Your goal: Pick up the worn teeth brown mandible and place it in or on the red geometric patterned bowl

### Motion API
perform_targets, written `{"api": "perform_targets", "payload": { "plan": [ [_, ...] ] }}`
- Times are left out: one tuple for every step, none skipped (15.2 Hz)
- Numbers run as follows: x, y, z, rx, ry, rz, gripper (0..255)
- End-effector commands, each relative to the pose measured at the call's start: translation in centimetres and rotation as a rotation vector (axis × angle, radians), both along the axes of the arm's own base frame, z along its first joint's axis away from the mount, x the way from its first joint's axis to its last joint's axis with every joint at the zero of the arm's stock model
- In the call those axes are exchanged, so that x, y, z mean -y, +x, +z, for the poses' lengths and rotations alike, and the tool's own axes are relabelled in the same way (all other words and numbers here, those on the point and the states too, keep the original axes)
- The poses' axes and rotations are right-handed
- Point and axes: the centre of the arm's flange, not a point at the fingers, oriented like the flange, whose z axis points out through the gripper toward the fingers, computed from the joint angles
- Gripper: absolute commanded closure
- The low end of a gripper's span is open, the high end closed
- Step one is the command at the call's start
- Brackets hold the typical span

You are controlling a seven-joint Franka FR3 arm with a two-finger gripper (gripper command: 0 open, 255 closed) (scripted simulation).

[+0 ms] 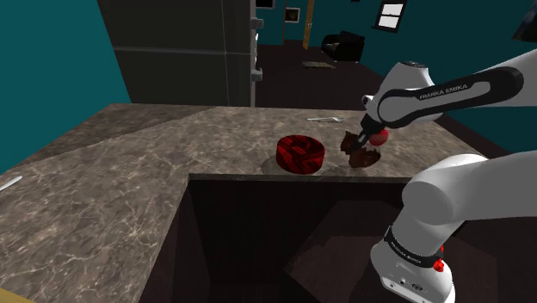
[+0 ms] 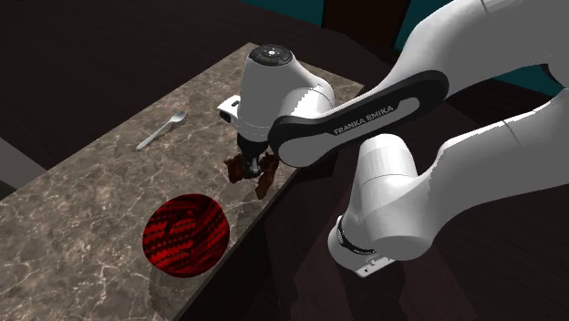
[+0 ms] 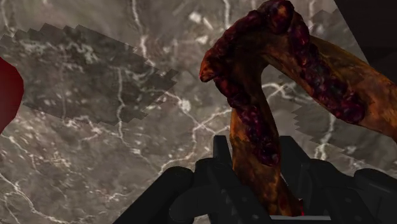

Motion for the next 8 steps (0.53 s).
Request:
{"api": "perform_targets", "payload": {
  "plan": [
    [0.0, -0.1, 1.1, 0.000, 0.000, 0.000, 255],
    [0.0, -0.1, 1.6, 0.000, 0.000, 0.000, 255],
    [0.0, -0.1, 2.1, 0.000, 0.000, 0.000, 255],
    [0.0, -0.1, 2.7, 0.000, 0.000, 0.000, 255],
    [0.0, -0.1, 3.2, 0.000, 0.000, 0.000, 255],
    [0.0, -0.1, 3.7, 0.000, 0.000, 0.000, 255],
    [0.0, -0.1, 4.3, 0.000, 0.000, 0.000, 255],
    [0.0, -0.1, 4.8, 0.000, 0.000, 0.000, 255]
  ]
}}
